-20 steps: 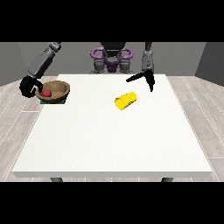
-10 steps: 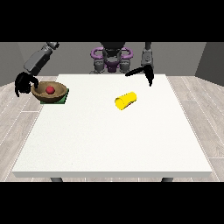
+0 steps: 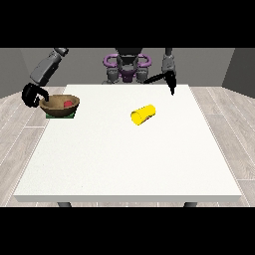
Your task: Pick the cup and pour the ball into the bowl, then pick the bowl and place it on the pad
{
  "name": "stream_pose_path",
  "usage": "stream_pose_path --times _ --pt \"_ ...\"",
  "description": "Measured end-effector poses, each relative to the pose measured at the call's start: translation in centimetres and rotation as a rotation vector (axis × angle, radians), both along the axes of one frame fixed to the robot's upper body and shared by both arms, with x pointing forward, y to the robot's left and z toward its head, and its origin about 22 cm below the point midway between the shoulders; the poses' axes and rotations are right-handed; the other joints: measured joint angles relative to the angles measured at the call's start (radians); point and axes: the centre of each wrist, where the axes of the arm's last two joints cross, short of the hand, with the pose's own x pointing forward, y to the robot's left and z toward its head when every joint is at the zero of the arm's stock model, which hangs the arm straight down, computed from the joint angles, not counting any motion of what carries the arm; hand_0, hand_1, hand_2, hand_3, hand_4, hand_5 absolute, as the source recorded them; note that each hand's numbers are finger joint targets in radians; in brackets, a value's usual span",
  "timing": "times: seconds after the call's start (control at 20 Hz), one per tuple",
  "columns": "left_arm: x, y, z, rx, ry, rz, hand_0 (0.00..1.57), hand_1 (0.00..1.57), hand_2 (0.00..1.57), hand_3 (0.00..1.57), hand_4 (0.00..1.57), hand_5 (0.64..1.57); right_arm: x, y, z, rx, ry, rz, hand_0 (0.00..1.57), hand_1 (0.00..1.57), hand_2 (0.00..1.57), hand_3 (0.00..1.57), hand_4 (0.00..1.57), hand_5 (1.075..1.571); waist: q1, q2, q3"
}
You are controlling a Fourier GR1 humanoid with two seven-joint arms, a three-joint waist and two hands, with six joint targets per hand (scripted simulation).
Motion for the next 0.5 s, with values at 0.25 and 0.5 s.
stream_pose_path --times 0.25,0.5 --pt "-0.9 0.2 1.1 0.0 -0.037 -0.003 0.0 0.0 0.0 0.0 0.0 1.565 -1.3 -1.9 1.3 -0.067 0.026 -0.093 0.36 0.36 0.51 0.62 0.0 1.506 0.004 0.039 0.0003" --pt "-1.3 0.5 1.5 -0.008 -0.041 0.001 0.0 0.0 0.0 0.0 0.0 1.565 -2.0 -3.3 3.7 -0.132 0.038 -0.145 0.0 0.0 0.38 0.22 0.0 1.478 -0.001 0.043 0.0003"
